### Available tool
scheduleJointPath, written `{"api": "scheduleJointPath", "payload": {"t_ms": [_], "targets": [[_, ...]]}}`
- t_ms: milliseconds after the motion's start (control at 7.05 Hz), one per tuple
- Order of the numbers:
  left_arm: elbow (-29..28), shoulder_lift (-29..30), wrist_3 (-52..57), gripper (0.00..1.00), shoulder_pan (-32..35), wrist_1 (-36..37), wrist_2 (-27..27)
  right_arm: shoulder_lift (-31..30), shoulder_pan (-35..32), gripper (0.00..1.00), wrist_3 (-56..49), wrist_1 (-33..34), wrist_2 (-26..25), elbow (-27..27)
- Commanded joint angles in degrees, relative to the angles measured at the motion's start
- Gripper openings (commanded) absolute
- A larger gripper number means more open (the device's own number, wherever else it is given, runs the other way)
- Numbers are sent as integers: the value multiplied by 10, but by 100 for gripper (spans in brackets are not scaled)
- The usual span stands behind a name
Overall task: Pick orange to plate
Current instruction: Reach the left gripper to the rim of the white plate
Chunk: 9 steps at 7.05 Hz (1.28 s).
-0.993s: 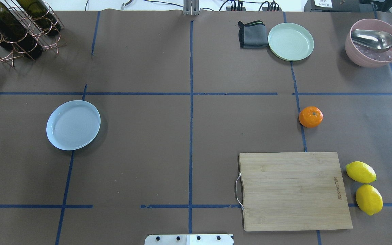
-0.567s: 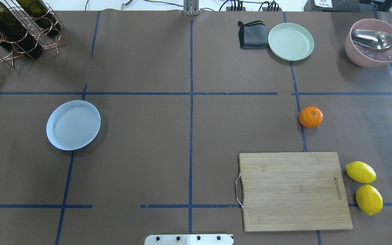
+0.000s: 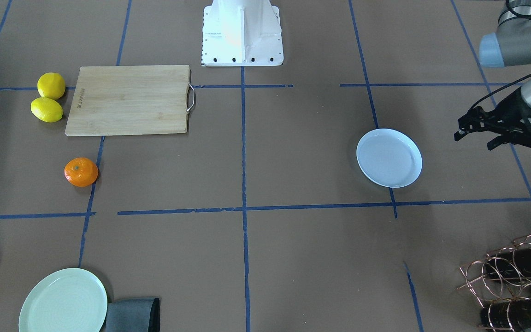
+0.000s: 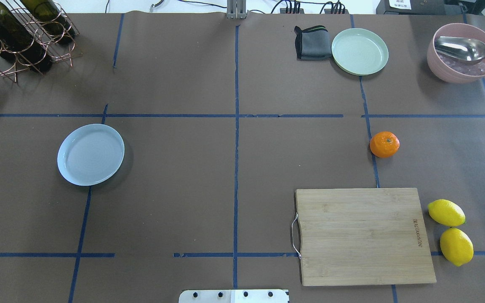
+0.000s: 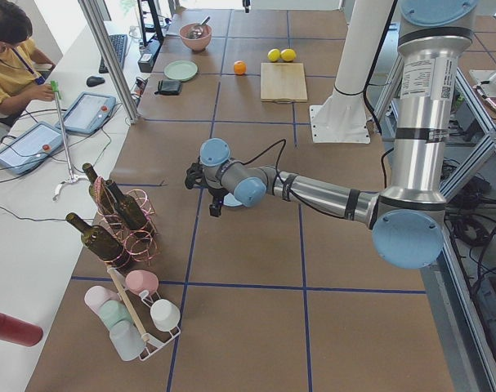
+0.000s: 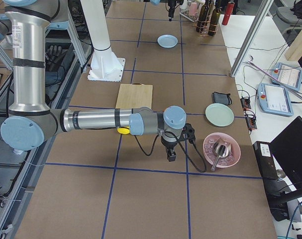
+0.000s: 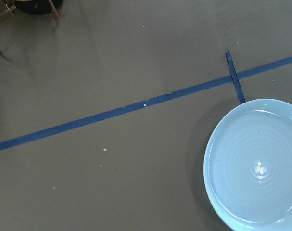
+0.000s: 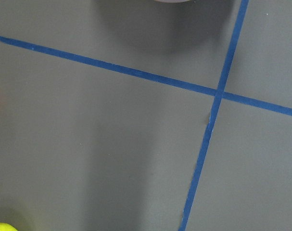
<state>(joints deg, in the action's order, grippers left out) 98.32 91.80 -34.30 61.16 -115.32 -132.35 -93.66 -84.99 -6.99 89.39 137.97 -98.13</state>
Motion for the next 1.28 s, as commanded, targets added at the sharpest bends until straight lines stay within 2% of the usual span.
{"api": "scheduleJointPath", "payload": {"t_ms": [0,284,567,709,851,993,1134], "targets": [[-12,2,-87,89,-57,-13,45,1,2,100,1,-2,4,2],[-63,55,-88,89,-85,-14,46,1,4,100,0,-1,5,6],[-89,56,-86,88,-100,-47,46,1,11,100,1,-2,6,5],[-105,56,-86,85,-100,-70,46,1,11,100,0,-2,15,5],[-109,56,-87,76,-100,-78,46,1,12,100,0,-1,18,8],[-108,57,-87,32,-101,-79,45,2,12,100,0,-2,18,12],[-110,57,-81,0,-101,-79,45,4,12,100,0,-2,18,12]]}}
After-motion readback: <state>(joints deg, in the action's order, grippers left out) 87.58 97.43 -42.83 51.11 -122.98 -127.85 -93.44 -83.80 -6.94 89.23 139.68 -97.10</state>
